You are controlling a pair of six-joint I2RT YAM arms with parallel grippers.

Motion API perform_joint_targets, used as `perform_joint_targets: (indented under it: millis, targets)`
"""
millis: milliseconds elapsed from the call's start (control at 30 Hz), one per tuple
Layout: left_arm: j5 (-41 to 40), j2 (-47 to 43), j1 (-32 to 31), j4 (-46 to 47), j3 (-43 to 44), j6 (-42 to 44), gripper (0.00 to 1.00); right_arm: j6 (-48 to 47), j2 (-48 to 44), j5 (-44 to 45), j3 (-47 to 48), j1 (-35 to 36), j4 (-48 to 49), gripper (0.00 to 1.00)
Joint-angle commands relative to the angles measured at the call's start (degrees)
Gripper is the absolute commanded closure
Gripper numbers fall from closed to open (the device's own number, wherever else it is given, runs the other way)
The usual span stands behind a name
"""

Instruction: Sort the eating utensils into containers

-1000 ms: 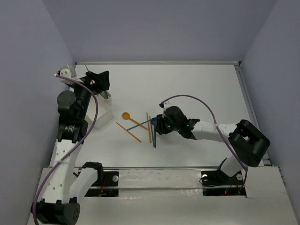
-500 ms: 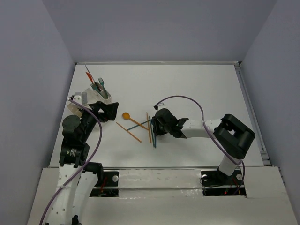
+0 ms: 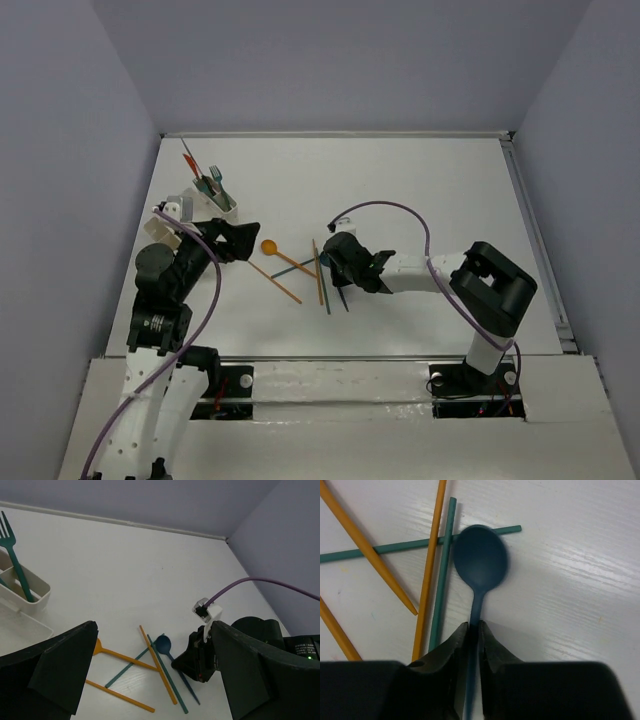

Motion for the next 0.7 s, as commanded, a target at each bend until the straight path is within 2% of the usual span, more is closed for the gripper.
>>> perform_joint_targets:
  millis: [0,67,133,333,400,533,567,667]
  targets:
    - [5.62,2.77,-0.36,2.96,-0.69,-2.45,0.01,-0.47,0.61,4.51,0.41,0.47,-4.09,0.87]
    - [8.59,4.27,-0.36,3.58,-1.57,-4.38,0.01,-0.82,0.09,4.6,0.15,0.47,-3.22,0.97]
    - [11.32,5.68,-0.36,4.45,-3.41,-7.72,0.02,-1.34,-0.87,4.86,-0.2,0.47,-2.33,1.0]
    - [14.76,8.23,-0.89,8.06,-6.4,-12.38,0.09,-6.17,-10.01,4.87,-2.66,0.47,1.89,1.0]
    - [15.29,8.93,-2.54,10.6,-8.51,-15.19,0.11,-8.11,-14.47,2.32,-3.89,0.47,5.92,1.0]
    - [11.44,10.86,-8.87,16.04,-11.15,-18.53,0.14,-10.05,-19.41,-5.83,-6.27,0.47,9.97,1.0]
    - [10.21,11.74,-12.28,17.19,-11.33,-19.84,0.16,-10.05,-19.86,-6.99,-6.27,0.47,10.15,1.0]
    - [4.76,13.41,-16.61,20.09,-10.81,-20.65,0.18,-9.35,-21.0,-10.33,-6.36,0.47,10.33,1.0]
